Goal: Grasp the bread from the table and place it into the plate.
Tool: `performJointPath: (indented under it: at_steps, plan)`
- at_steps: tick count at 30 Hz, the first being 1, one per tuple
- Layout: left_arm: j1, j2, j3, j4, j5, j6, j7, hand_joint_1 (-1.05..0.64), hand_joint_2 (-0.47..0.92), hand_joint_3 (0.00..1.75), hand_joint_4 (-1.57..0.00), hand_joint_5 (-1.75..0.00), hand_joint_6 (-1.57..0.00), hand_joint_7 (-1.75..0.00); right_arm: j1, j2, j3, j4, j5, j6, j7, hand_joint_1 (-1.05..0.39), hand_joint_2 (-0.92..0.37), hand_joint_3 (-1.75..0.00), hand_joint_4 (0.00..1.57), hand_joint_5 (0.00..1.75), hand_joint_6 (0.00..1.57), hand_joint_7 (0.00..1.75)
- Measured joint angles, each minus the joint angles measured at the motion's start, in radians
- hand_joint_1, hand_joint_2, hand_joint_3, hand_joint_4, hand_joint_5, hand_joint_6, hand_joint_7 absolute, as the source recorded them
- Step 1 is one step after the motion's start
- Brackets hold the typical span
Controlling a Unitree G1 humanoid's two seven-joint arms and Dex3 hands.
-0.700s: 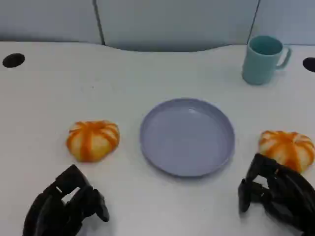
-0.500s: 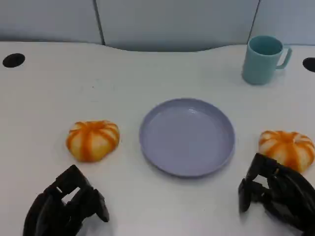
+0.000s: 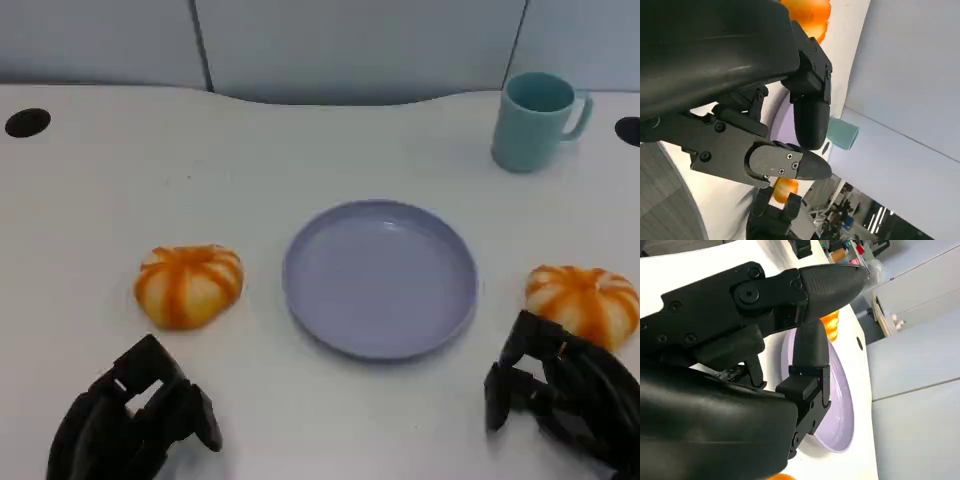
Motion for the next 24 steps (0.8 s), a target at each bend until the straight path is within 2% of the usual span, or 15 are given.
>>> performJointPath:
  at_steps: [9, 11, 13, 14, 15, 16, 18, 20, 24]
  plan:
    - [-0.001, 0.0, 0.0, 0.006, 0.001, -0.009, -0.002, -0.62, 0.92, 0.18, -0.73, -1.75, -0.53, -1.65, 0.0, 0.0, -0.001, -0.005, 0.001, 0.011, 0.0, -0.51, -0.92, -0.25, 0.69, 1.75, 0.53, 1.61]
    - [-0.002, 0.003, 0.0, 0.009, 0.009, -0.025, -0.006, -0.62, 0.92, 0.24, -0.51, -1.7, -0.5, -1.34, 0.0, 0.0, -0.001, -0.004, 0.001, 0.01, -0.001, -0.51, -0.92, -0.25, 0.69, 1.75, 0.53, 1.62]
    - [-0.006, 0.017, -0.006, 0.024, 0.075, -0.127, -0.014, -0.6, 0.92, 0.27, -0.44, -1.59, -0.49, -1.12, 0.0, 0.001, 0.0, -0.005, 0.001, 0.01, -0.002, -0.51, -0.92, -0.25, 0.68, 1.75, 0.52, 1.62]
    - [-0.011, 0.03, -0.01, 0.035, 0.118, -0.2, -0.015, -0.58, 0.92, 0.27, -0.45, -1.51, -0.5, -1.01, 0.0, 0.001, 0.001, -0.005, 0.001, 0.01, -0.002, -0.51, -0.92, -0.26, 0.68, 1.75, 0.52, 1.62]
    - [-0.021, 0.042, -0.013, 0.052, 0.159, -0.278, -0.018, -0.56, 0.92, 0.24, -0.48, -1.33, -0.54, -0.8, 0.0, 0.001, 0.001, -0.005, 0.001, 0.01, -0.002, -0.52, -0.92, -0.24, 0.68, 1.75, 0.53, 1.62]
    - [-0.034, 0.054, -0.014, 0.075, 0.198, -0.363, -0.02, -0.55, 0.92, 0.23, -0.5, -1.26, -0.57, -0.72, 0.0, 0.002, 0.002, -0.005, 0.001, 0.01, -0.002, -0.52, -0.92, -0.24, 0.68, 1.75, 0.53, 1.62]
    - [-0.062, 0.081, -0.019, 0.13, 0.28, -0.519, -0.015, -0.53, 0.92, 0.17, -0.54, -0.96, -0.64, -0.37, 0.0, 0.002, 0.003, -0.005, 0.0, 0.009, -0.003, -0.53, -0.92, -0.24, 0.69, 1.75, 0.53, 1.61]
    - [-0.071, 0.114, -0.025, 0.145, 0.368, -0.609, 0.022, -0.49, 0.92, 0.12, -0.5, -0.79, -0.63, -0.19, -0.001, 0.003, 0.004, -0.005, 0.0, 0.008, -0.003, -0.52, -0.92, -0.24, 0.69, 1.75, 0.54, 1.59]
    - [-0.078, 0.172, -0.025, 0.146, 0.637, -0.752, 0.196, -0.48, 0.92, 0.08, -0.31, -0.62, -0.56, -0.06, -0.001, 0.003, 0.005, -0.005, 0.0, 0.005, -0.003, -0.52, -0.92, -0.25, 0.68, 1.75, 0.54, 1.58]
